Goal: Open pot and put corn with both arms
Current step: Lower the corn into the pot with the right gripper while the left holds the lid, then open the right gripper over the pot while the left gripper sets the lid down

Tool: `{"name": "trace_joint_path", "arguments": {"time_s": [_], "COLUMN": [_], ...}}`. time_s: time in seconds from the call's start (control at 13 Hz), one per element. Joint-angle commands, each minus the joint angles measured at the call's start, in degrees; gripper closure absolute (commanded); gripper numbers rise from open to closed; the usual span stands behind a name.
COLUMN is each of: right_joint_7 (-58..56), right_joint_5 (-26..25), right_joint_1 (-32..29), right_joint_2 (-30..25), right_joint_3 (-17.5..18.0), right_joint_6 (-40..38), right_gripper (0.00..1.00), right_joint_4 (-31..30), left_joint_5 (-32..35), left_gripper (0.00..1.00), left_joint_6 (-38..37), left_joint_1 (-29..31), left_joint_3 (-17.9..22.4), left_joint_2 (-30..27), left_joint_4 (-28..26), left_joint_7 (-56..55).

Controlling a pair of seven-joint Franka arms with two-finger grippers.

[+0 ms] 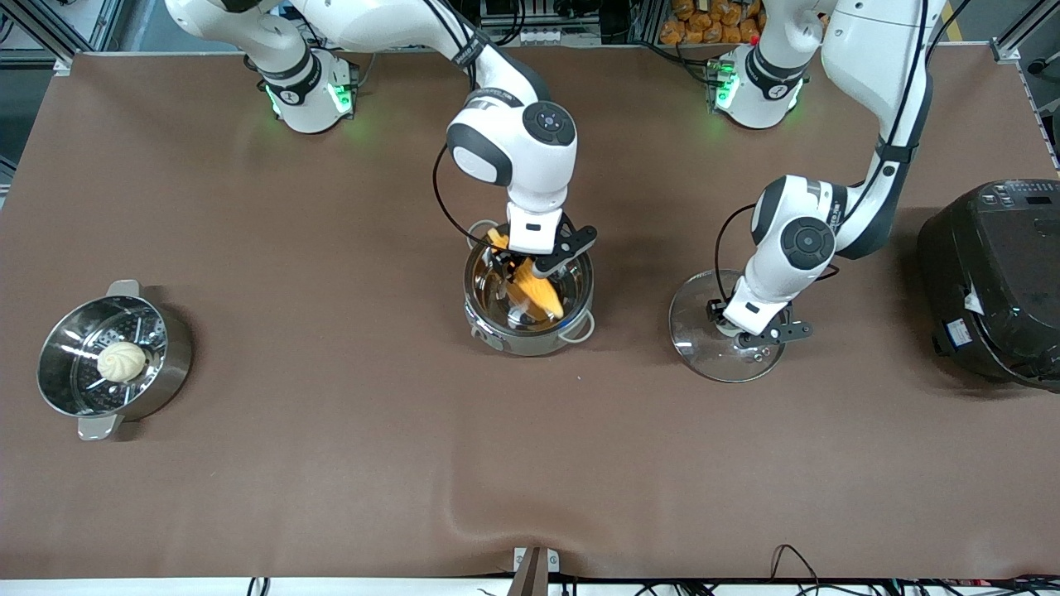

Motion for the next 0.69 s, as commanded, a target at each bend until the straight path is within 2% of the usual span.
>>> {"name": "trace_joint_path", "arguments": {"time_s": [0.0,0.23,0.38,0.62], "right_joint_7": [3.58,3.58,2.80,-3.52], "right_joint_5": [-0.24,2.38,5.55,7.84], "right_joint_1": [-0.63,-3.79,-8.52,-15.90], "right_joint_2": [-3.70,-7.30,-9.85,-10.66], "right_joint_3": [0.09,-0.08,-0.08,-0.08], "right_joint_6": [-3.59,-5.18,-7.63,-11.84], "right_gripper": [0.00,0.00,0.00,0.00], "right_joint_4": [1.00,1.00,1.00,0.91], "left_joint_5": [1.31,1.31,1.31,1.31], "left_gripper": [0.00,0.00,0.00,0.00], "left_joint_6": [-0.10,-4.39,-10.36,-20.90], "left_joint_1": [0.40,0.40,0.40,0.49], "left_joint_3": [-0.35,-0.35,-0.35,-0.35], "left_joint_2": [-2.23,-7.15,-9.18,-11.72], "left_joint_4": [0.91,3.62,8.36,15.66], "left_joint_7": [-0.18,-0.10,-0.10,0.34]}}
